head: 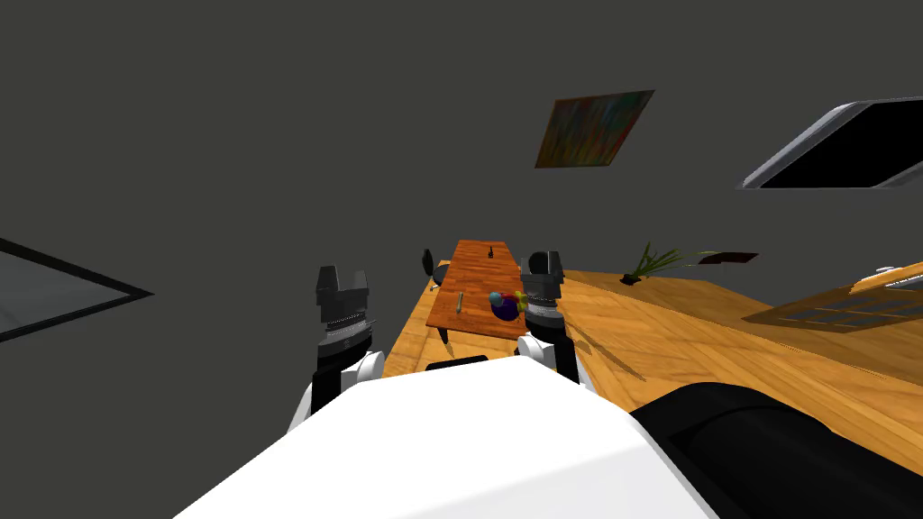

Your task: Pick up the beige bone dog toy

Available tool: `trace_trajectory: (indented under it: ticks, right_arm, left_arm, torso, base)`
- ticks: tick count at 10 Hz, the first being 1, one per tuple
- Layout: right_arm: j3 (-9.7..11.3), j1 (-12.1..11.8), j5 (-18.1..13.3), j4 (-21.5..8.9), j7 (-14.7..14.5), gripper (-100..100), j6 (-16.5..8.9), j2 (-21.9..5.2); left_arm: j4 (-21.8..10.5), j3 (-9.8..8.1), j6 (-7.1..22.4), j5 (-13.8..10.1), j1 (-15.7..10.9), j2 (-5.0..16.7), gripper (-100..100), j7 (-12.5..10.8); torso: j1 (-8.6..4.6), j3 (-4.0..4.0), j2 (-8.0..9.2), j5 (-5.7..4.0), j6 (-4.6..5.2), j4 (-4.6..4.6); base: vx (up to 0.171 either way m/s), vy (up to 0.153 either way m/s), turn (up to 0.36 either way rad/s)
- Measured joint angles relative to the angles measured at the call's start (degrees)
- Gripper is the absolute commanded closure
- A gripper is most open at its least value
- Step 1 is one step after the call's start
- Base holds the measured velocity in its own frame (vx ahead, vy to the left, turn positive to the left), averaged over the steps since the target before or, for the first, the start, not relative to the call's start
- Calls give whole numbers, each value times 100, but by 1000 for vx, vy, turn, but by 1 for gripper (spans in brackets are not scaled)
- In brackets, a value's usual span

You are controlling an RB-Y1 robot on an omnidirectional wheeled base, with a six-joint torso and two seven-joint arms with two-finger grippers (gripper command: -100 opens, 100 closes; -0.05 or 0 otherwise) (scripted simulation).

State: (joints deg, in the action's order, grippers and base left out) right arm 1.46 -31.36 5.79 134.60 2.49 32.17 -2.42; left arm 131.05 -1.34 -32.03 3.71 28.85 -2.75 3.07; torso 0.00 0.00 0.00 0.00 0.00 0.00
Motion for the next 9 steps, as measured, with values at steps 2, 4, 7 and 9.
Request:
trace_trajectory:
  ticks: [2,4,7,9]
  right_arm:
    - [-24,31,242,-142,146,-100,-133,-116]
    - [46,84,506,-418,305,-100,-258,-201]
    - [25,169,1067,-911,738,-100,-568,-459]
    - [41,168,1395,-1166,937,-100,-652,-581]
  left_arm:
    - [0,0,0,0,-1,0,0,0]
    - [0,0,0,0,-1,0,0,0]
    - [0,0,0,0,-1,0,0,0]
    - [0,0,0,0,-1,0,0,0]
  torso:
    - [-2,6,11,-1,-2,2]
    - [-4,9,16,-1,-2,3]
    - [-5,10,17,-1,-1,3]
    - [-2,6,11,-1,-2,2]
  base:
    - [-41,-1,179]
    - [-46,-8,220]
    - [-43,-5,212]
    - [-25,5,158]
